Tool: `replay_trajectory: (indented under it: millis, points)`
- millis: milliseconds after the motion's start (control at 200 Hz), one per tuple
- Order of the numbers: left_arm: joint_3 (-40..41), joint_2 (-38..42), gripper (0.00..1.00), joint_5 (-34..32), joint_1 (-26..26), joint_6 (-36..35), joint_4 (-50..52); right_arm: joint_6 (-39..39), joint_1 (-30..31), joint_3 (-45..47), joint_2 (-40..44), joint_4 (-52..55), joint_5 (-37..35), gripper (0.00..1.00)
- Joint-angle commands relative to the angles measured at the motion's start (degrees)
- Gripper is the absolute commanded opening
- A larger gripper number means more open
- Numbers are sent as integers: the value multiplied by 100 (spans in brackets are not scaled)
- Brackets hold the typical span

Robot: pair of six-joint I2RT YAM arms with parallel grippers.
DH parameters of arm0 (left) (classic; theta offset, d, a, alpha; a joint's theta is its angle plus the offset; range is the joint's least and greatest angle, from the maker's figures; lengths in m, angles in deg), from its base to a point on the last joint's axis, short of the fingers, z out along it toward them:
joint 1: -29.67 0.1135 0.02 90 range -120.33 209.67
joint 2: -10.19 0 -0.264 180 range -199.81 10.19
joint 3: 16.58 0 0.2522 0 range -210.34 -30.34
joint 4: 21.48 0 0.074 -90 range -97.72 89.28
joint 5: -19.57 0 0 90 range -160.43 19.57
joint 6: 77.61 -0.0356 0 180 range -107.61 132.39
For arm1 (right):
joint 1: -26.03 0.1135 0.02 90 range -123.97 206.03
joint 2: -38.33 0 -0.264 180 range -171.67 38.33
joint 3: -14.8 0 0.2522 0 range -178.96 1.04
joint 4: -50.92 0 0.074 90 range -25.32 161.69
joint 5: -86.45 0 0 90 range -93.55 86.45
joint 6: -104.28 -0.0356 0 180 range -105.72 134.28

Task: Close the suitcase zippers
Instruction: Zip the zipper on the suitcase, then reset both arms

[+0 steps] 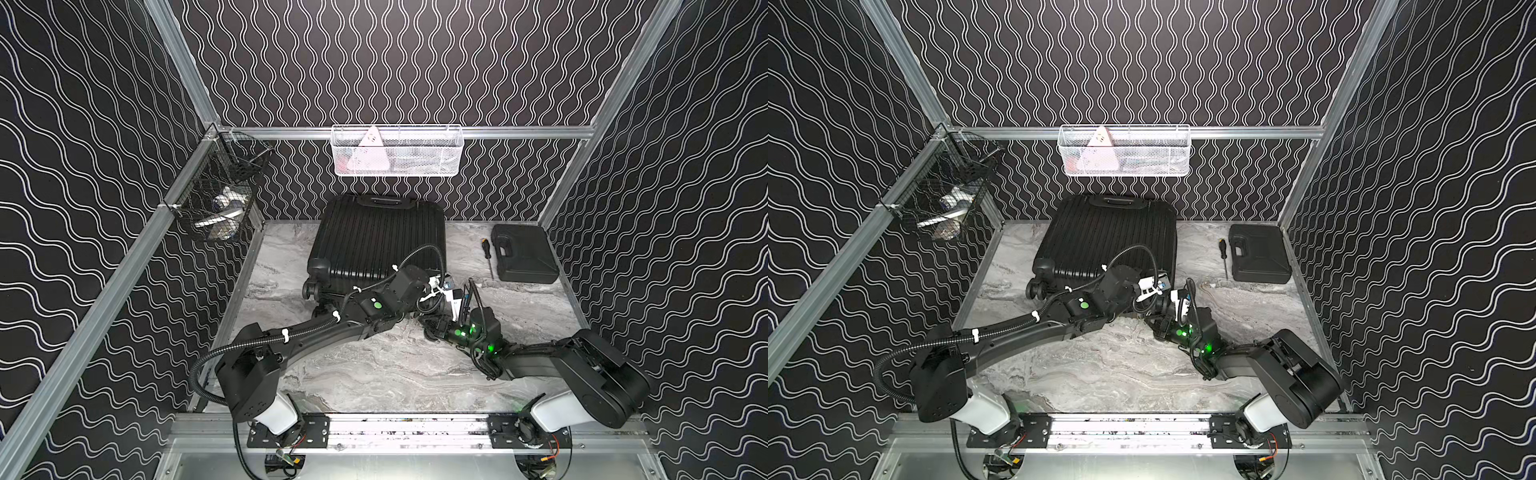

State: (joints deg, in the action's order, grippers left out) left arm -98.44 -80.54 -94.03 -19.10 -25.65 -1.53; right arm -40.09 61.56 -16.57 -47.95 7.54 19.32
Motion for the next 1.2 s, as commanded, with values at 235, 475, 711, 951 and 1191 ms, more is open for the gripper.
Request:
replay_trajectory:
  millis: [235, 475, 711, 951, 1191]
  points:
    - [-46, 3, 62, 68, 52, 25, 209, 370, 165, -10, 94, 421, 1102, 0]
    - [238, 744, 73, 748, 52, 64, 276, 1296, 150, -124, 829, 2309, 311, 39]
    - [487, 1577, 80, 1095, 70, 388, -4, 1732, 118, -142, 1483, 3490, -732, 50]
    - [811, 2166, 82, -161, 256, 1209, -911, 2162, 104, -342, 2421, 4892, -2369, 51]
    - [611, 2367, 81, -1806, 981, 3008, -432, 2802, 48, -694, 3084, 5626, -4449, 57]
